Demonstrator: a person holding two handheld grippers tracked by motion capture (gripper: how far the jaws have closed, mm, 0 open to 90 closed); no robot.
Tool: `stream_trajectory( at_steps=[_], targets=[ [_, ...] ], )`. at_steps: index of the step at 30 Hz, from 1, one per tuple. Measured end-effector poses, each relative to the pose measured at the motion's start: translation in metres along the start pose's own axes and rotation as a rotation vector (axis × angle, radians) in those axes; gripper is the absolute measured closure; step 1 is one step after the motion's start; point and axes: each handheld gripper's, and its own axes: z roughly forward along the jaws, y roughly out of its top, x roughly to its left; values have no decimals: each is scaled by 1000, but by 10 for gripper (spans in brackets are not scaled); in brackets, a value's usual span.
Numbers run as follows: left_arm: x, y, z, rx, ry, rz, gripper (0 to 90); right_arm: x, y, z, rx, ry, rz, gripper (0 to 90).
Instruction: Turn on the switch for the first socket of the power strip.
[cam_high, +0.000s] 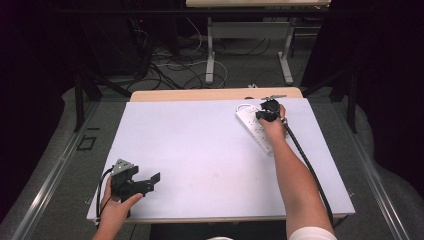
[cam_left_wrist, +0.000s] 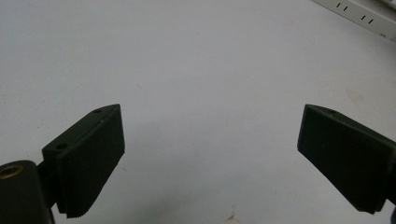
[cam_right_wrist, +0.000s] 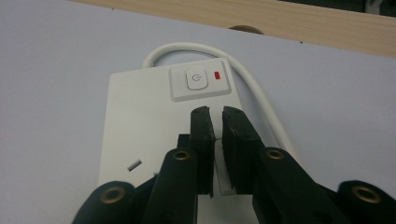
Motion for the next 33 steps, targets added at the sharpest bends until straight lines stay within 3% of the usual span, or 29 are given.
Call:
stream_trajectory(
  at_steps=[10, 23, 33],
  targets=[
    [-1, 0, 0, 8, -5, 4, 72, 0, 2, -5, 12, 8, -20, 733],
    [-3, 0, 1, 13, -1, 10, 71, 1, 4, -11, 42, -2, -72, 550],
    [-3, 0, 2, 5, 4, 9, 72, 6, 5, -19, 57, 16, -66, 467]
  ],
)
